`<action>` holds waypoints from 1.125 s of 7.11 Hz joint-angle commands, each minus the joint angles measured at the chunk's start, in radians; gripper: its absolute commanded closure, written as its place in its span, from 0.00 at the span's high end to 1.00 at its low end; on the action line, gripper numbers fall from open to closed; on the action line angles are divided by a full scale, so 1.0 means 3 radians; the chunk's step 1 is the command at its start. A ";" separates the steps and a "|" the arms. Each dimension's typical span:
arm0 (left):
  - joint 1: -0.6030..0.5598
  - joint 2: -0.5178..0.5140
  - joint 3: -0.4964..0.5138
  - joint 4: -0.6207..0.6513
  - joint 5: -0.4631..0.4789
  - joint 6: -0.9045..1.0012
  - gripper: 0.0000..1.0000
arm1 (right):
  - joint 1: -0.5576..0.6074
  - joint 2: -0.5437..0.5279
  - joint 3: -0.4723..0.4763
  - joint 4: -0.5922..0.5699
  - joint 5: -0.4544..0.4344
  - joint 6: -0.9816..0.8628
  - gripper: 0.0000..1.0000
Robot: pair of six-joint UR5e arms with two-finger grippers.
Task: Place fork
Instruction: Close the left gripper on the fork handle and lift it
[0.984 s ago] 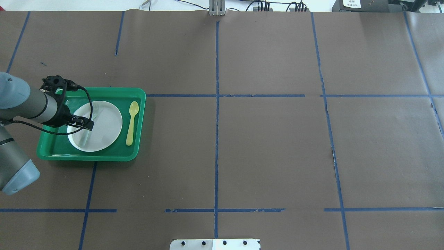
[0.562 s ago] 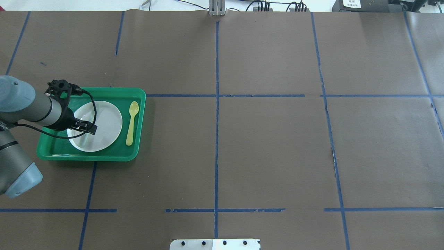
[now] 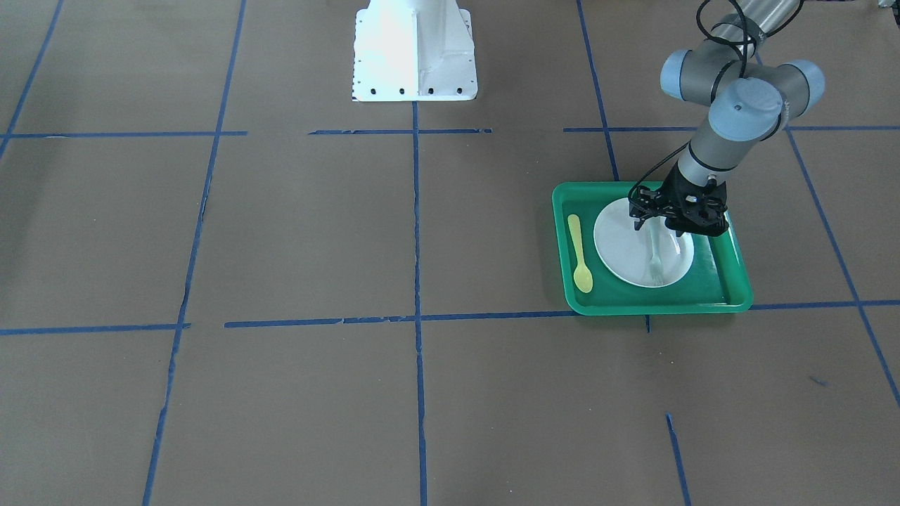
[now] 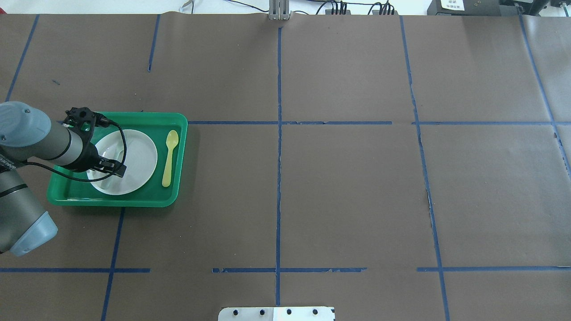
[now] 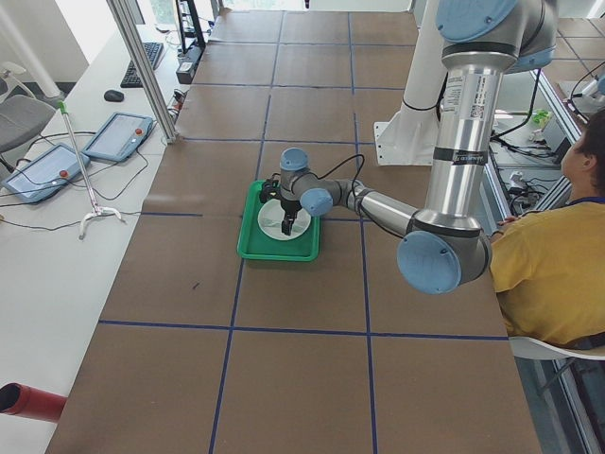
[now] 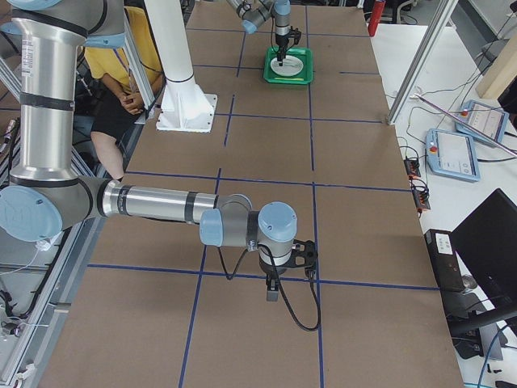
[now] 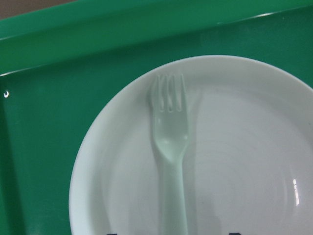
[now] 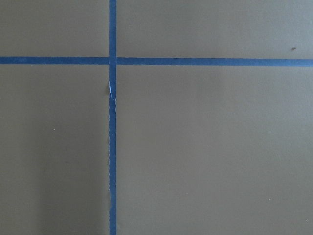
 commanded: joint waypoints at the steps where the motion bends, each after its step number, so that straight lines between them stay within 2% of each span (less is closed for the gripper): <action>1: 0.0015 -0.0001 0.0008 0.0006 0.0000 0.0000 0.69 | 0.0000 0.0000 0.0000 -0.0002 0.0003 0.0001 1.00; 2: 0.0015 -0.0001 0.0013 0.0006 0.0000 0.0000 0.48 | 0.0000 0.0000 0.0000 -0.0002 0.0003 0.0001 1.00; 3: 0.0015 -0.0001 0.0023 0.0011 0.0000 0.0000 0.41 | 0.0000 0.0000 0.0000 -0.0002 -0.0002 0.0001 1.00; 6: 0.0015 -0.0001 0.0034 0.0011 -0.0005 0.0000 0.40 | 0.0000 0.0000 0.0000 0.0003 -0.0002 0.0001 1.00; 7: 0.0015 -0.0001 0.0013 0.0041 -0.0011 0.0000 0.08 | 0.0000 0.0000 0.0000 -0.0002 0.0003 -0.0004 1.00; 8: 0.0015 -0.0001 0.0008 0.0046 -0.0011 0.0000 0.00 | 0.0000 0.0000 0.0000 -0.0002 0.0003 -0.0004 1.00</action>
